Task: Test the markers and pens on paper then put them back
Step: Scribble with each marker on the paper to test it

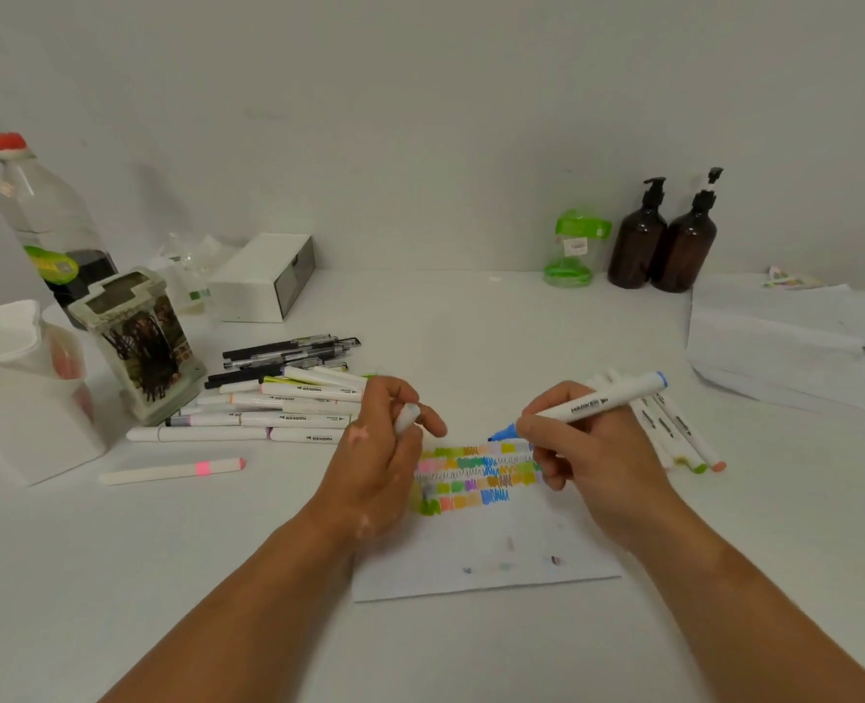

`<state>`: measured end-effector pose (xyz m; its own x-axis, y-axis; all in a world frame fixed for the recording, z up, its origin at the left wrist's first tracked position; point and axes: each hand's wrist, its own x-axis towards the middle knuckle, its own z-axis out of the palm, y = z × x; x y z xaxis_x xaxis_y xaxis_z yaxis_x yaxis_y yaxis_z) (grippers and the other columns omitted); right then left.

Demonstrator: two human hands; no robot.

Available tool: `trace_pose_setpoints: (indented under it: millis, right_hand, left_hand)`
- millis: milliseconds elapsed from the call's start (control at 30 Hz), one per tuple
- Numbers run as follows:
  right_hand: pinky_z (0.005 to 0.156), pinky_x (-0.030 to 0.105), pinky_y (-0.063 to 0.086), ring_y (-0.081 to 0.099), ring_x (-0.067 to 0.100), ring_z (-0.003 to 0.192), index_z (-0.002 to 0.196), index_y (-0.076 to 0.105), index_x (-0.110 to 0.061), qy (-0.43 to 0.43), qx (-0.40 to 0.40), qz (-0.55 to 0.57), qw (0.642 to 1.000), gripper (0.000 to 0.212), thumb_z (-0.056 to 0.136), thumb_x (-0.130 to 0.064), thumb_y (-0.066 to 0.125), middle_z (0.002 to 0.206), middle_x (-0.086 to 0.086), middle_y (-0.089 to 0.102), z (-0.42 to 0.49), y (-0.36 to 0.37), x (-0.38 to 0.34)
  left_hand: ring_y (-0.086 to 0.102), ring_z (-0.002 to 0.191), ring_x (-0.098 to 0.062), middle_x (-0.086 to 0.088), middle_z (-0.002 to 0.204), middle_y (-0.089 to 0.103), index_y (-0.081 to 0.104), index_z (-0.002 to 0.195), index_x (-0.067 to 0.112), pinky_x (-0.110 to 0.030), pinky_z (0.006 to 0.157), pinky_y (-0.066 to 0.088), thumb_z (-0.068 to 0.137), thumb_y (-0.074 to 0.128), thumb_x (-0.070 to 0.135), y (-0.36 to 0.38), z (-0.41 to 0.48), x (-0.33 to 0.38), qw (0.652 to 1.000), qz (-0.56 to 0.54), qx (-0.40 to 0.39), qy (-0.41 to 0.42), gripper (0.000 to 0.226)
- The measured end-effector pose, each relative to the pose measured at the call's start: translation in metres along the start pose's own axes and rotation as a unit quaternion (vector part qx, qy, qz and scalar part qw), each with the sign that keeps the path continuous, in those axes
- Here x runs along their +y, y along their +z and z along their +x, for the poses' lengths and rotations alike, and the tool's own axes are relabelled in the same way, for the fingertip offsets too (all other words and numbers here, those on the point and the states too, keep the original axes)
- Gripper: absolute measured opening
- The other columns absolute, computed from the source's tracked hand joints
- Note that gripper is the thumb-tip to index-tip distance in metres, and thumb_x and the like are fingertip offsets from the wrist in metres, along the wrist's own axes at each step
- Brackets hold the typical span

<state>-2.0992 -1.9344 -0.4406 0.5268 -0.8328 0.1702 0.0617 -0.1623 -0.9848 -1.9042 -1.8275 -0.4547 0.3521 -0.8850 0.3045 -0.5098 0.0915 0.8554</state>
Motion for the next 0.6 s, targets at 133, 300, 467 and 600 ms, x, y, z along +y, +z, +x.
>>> trace_pose_setpoints:
  millis: [133, 300, 467, 600]
  right_hand:
    - [0.045, 0.027, 0.044, 0.051, 0.019, 0.052, 0.076, 0.07, -0.015, 0.014, 0.032, 0.089, 0.995, 0.012, 0.071, -0.025, 0.074, 0.06, 0.01, 0.057, -0.005, 0.002, 0.019]
    - [0.044, 0.027, 0.045, 0.055, 0.019, 0.051, 0.072, 0.07, -0.02, 0.011, 0.056, 0.112, 0.992, 0.009, 0.071, -0.028, 0.074, 0.061, 0.012, 0.061, -0.008, 0.001, 0.022]
    - [0.044, 0.026, 0.043, 0.056, 0.019, 0.053, 0.074, 0.071, -0.02, 0.004, 0.039, 0.127, 0.991, 0.015, 0.069, -0.033, 0.076, 0.063, 0.01, 0.063, -0.009, 0.001, 0.02]
    - [0.044, 0.025, 0.044, 0.057, 0.018, 0.055, 0.076, 0.071, -0.02, 0.003, 0.029, 0.126, 0.992, 0.004, 0.079, -0.022, 0.073, 0.066, 0.011, 0.065, -0.01, 0.002, 0.021]
  left_hand:
    - [0.057, 0.109, 0.009, 0.025, 0.113, 0.069, 0.035, 0.11, 0.029, -0.006, 0.073, 0.048, 0.103, 0.047, 0.013, 0.006, 0.0, -0.004, 1.0, -0.023, -0.011, 0.005, 0.021]
    - [0.062, 0.099, 0.007, 0.024, 0.101, 0.069, 0.056, 0.102, 0.035, -0.005, 0.069, 0.046, 0.099, 0.058, 0.022, 0.012, 0.0, -0.007, 0.999, -0.002, -0.043, 0.014, 0.014]
    - [0.06, 0.081, 0.002, 0.028, 0.097, 0.063, 0.063, 0.104, 0.043, -0.009, 0.061, 0.046, 0.092, 0.069, 0.024, 0.01, -0.002, -0.007, 0.999, 0.019, -0.024, 0.016, 0.023]
    - [0.059, 0.079, 0.0, 0.029, 0.097, 0.063, 0.06, 0.097, 0.039, -0.011, 0.059, 0.046, 0.089, 0.073, 0.023, 0.01, -0.002, -0.003, 0.999, 0.021, -0.026, 0.032, 0.022]
